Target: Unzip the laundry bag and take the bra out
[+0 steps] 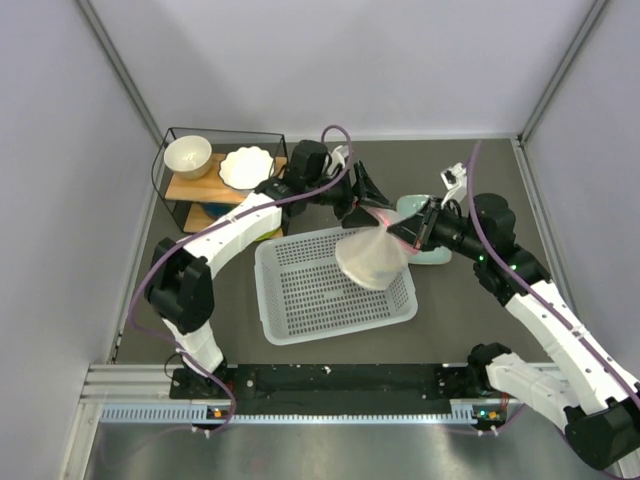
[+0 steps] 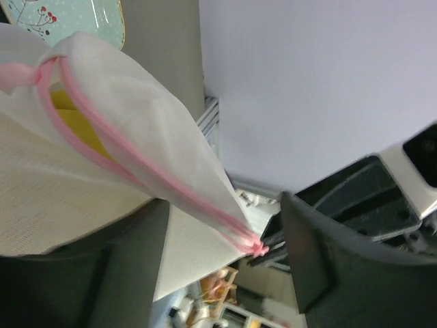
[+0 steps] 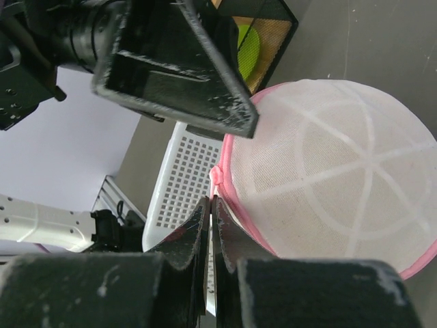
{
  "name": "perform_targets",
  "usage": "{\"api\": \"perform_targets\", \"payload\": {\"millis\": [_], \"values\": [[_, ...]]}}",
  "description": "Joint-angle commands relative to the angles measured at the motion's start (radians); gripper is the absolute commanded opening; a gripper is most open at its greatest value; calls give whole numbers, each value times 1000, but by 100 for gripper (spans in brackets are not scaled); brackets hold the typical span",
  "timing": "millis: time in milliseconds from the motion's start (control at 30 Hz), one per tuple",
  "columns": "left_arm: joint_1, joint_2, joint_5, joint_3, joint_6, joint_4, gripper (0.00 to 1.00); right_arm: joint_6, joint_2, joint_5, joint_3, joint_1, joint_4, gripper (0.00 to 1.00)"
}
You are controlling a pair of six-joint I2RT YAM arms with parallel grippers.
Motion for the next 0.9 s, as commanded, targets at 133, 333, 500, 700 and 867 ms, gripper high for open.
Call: {"api": "perform_targets", "payload": {"millis": [133, 333, 500, 700, 867], "values": [[11, 24, 13, 36, -42, 95, 10, -77, -16, 18, 32, 9, -30, 0], [46, 9, 27, 52, -17, 89, 0, -106, -45, 75, 20, 4, -98, 0], [89, -31, 37, 85, 3, 67, 0, -111, -84, 78, -37, -36, -148, 0], [130, -70, 86, 161, 38, 47, 0, -106, -131, 100, -109, -70, -188, 0], [143, -34, 157, 290, 153, -72, 0, -114, -117, 123, -127, -77, -185, 0]]}}
